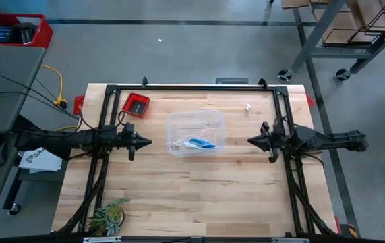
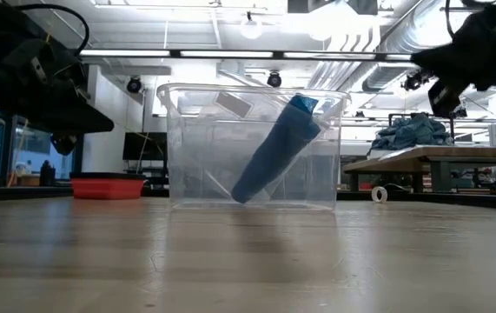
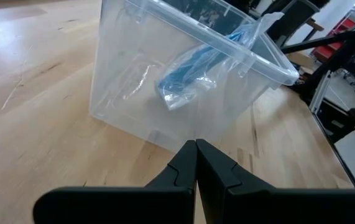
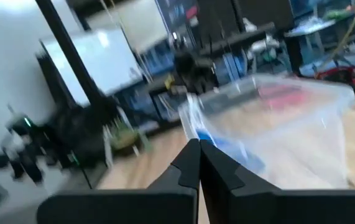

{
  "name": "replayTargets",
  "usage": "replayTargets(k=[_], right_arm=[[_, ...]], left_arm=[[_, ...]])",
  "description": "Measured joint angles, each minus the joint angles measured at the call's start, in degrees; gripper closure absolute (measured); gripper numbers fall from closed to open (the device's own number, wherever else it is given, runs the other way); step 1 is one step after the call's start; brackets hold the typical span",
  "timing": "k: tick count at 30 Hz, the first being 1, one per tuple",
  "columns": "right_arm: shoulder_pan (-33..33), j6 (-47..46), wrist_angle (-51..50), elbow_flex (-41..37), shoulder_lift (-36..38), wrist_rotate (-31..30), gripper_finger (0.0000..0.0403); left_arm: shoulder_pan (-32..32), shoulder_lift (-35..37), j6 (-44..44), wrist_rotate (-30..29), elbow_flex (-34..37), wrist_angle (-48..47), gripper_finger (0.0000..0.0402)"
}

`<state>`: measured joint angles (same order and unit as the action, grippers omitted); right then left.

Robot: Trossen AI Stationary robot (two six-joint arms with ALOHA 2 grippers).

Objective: Roll bandage
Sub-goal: Return to Home Position

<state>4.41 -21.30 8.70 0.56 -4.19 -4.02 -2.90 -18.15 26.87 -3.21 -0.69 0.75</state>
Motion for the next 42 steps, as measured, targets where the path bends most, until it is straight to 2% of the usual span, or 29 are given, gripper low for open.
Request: replayTargets(k=[5,18,42], right_arm=[[-0.1,3.6,-7.7,0.1,-1.2,0.5,0.0403],[-1.1,7.9,-7.7,0.1,-8.7,1.1,0.0403],[-1.1,7.9,-7.7,0.1,-9.0,1.1,0.0402]], left_arm=[[0.0,0.0,0.0,0.0,0.0,0.0,0.0401],[0.0,0.0,0.0,0.0,0.0,0.0,0.0401],[0.0,0.0,0.0,0.0,0.0,0.0,0.0400]])
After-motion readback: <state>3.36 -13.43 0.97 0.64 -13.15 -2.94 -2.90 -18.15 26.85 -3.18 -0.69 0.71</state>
